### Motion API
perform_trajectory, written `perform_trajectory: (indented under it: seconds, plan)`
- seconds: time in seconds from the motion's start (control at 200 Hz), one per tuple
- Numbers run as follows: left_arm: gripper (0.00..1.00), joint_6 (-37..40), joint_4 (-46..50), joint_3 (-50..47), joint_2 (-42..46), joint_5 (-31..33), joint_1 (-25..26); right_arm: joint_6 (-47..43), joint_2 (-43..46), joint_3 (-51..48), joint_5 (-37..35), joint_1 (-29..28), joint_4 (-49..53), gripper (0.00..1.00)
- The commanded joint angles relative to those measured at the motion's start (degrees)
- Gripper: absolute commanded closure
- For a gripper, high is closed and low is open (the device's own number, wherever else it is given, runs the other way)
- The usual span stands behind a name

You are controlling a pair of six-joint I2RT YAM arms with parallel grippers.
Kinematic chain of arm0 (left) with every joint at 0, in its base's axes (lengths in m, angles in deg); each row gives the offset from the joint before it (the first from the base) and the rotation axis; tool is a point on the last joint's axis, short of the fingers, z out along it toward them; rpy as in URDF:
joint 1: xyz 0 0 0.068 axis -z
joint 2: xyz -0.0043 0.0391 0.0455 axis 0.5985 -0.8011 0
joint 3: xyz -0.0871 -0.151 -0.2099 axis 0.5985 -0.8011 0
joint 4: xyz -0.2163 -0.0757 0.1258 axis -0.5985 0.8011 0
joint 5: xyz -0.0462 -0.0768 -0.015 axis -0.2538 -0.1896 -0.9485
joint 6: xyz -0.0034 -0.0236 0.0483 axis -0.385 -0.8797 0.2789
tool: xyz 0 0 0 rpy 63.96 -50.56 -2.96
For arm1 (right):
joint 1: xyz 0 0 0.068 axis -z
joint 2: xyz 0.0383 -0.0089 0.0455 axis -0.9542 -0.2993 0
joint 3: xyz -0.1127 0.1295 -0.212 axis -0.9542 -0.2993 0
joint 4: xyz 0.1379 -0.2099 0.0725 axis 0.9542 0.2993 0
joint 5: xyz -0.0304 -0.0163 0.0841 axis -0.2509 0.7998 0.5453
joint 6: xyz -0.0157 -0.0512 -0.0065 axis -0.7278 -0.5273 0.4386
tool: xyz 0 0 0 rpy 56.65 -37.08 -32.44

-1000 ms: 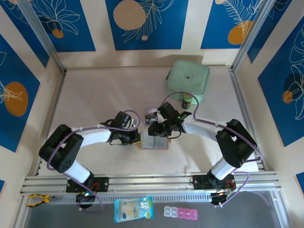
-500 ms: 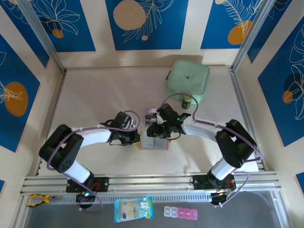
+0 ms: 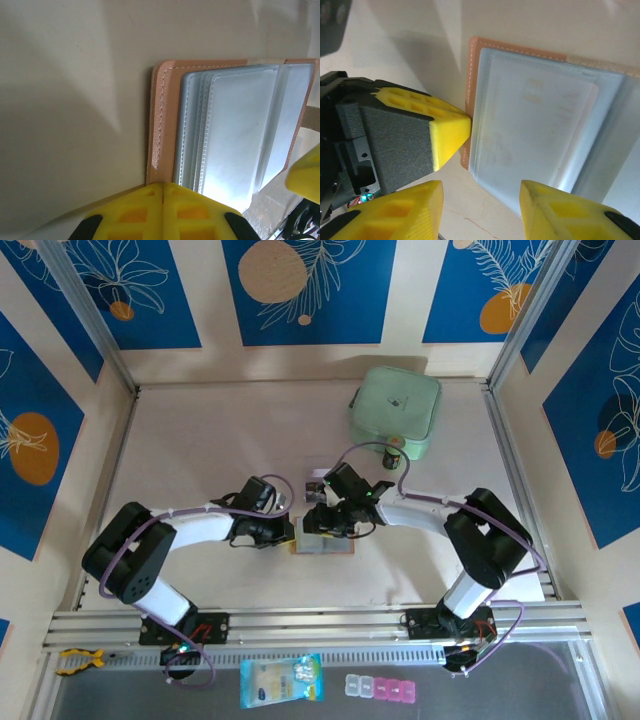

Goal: Take the credit cards out of the card holder

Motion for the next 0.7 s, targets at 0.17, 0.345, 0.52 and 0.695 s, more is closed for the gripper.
perform_trajectory:
  seconds: [0.17, 0.345, 0.52, 0.695]
  plan:
    - [1.0, 0.63, 0.85, -0.79, -0.76, 0.19, 0.58, 1.08, -3.0, 1.68, 1.36, -0.68, -0.16, 0.55]
    - [1.0, 0.71, 0.93, -0.7, -0.86, 0.05, 0.57, 1.52, -4.15, 1.91, 1.79, -0.69, -0.5, 0.56]
    - [1.0, 0.84, 1.09, -0.78, -0.87, 0.13, 0.57, 1.55, -4.78, 1.78, 0.9, -0.69, 0.55, 0.56]
    - [1.0, 0.9, 1.22, -0.69, -0.86, 0.12, 0.59, 0.86, -4.55, 2.23, -1.07, -0.69, 3.82, 0.56]
